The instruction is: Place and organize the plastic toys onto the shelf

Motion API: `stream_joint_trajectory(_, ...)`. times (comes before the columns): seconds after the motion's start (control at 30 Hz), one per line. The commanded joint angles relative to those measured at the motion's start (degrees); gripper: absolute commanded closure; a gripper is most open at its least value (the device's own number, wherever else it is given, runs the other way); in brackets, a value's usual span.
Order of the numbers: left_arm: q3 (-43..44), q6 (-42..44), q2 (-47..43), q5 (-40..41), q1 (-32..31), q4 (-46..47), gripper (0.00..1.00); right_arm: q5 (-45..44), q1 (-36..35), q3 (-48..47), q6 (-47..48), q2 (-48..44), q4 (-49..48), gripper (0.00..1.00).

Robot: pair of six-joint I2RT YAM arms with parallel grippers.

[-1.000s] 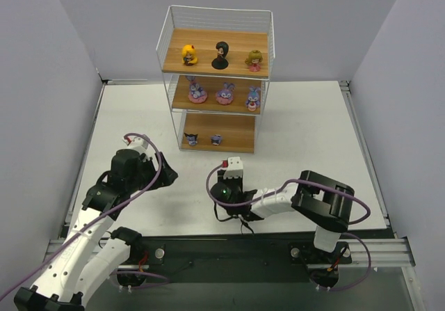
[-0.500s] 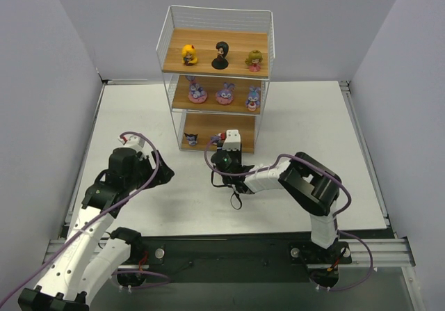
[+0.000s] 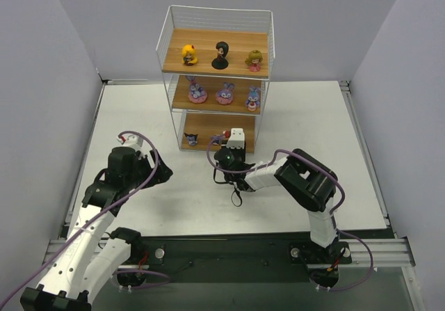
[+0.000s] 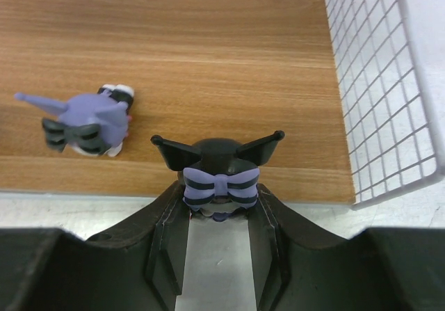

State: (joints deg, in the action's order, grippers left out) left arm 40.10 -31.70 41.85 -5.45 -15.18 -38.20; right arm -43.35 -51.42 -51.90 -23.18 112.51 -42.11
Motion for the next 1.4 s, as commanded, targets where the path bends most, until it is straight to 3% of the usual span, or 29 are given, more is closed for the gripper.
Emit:
stream_joint_trajectory(0.0,1.39,0.85,-0.10,-0.96,1.11,1.54,0.17,-3.84,0.53,0.22,0.68,0.17,-5.09,1.00)
stream_joint_trajectory(0.17,1.13,0.77,-0.10,-1.40,1.73,1.72,0.16,-3.58,1.85,0.13,-1.51,1.22,-4.03,1.00)
stream_joint_trajectory(0.57,1.12,1.12,0.25,-3.16,2.26,2.07,0.16,-4.28,4.31,-1.00,-6.00,0.69,3.16,0.88)
stream_joint_trajectory(0.93,1.12,1.38,0.34,-3.42,2.26,2.07,0.16,-2.79,5.19,-6.11,-8.81,2.71,16.26,0.54)
stream_joint_trajectory(1.23,1.39,1.47,0.52,-3.07,2.26,1.81,0.17,-2.44,5.45,-6.20,-9.43,3.95,16.27,0.48)
stream_joint_trajectory(1.37,1.30,1.38,0.61,-2.99,2.35,1.90,0.17,-2.96,4.84,-3.40,-7.59,2.19,11.89,0.45)
